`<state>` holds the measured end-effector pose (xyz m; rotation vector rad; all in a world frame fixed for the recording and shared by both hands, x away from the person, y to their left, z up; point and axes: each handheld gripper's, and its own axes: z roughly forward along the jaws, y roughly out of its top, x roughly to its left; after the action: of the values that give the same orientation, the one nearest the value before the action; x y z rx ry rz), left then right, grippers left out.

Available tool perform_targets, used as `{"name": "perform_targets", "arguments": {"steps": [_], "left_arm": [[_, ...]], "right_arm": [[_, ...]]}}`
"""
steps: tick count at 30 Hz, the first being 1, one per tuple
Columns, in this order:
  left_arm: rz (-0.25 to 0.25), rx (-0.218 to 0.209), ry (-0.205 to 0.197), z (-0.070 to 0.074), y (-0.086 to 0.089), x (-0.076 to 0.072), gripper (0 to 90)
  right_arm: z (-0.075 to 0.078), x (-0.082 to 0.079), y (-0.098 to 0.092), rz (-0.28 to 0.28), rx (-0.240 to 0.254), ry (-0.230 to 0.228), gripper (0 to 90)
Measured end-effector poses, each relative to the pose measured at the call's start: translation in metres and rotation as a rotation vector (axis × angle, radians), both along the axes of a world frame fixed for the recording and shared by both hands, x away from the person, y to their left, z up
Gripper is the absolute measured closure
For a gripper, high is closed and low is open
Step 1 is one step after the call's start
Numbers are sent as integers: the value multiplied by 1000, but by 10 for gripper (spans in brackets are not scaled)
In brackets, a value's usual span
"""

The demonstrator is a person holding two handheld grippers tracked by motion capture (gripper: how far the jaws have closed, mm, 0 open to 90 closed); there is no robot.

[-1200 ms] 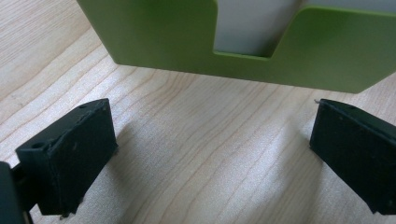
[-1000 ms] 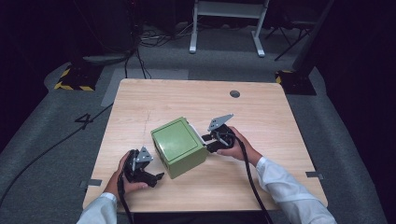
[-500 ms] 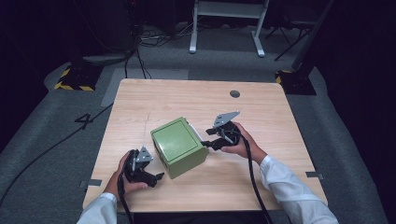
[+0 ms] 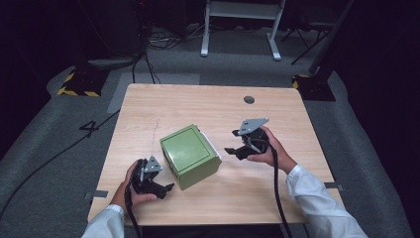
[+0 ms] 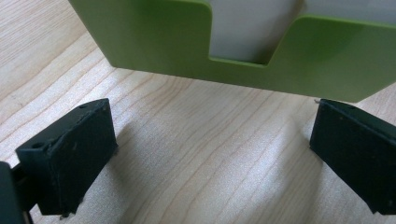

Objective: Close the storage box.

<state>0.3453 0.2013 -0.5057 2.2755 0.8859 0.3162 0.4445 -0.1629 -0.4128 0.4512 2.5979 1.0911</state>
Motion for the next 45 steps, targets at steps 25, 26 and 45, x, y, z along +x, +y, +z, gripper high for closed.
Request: {"name": "perform_targets", "arguments": {"steps": [25,26,45], "left_arm": [[2,1,0,0,0,0,5],[2,1,0,0,0,0,5],[3,1,1,0,0,0,5]], "right_arm": [[-1,-18,-58,-83,-72,-50,210],[-2,-19,-61,-89,-76,-52,210],[-29,-36,-120,-172,-116,-16,209]]}}
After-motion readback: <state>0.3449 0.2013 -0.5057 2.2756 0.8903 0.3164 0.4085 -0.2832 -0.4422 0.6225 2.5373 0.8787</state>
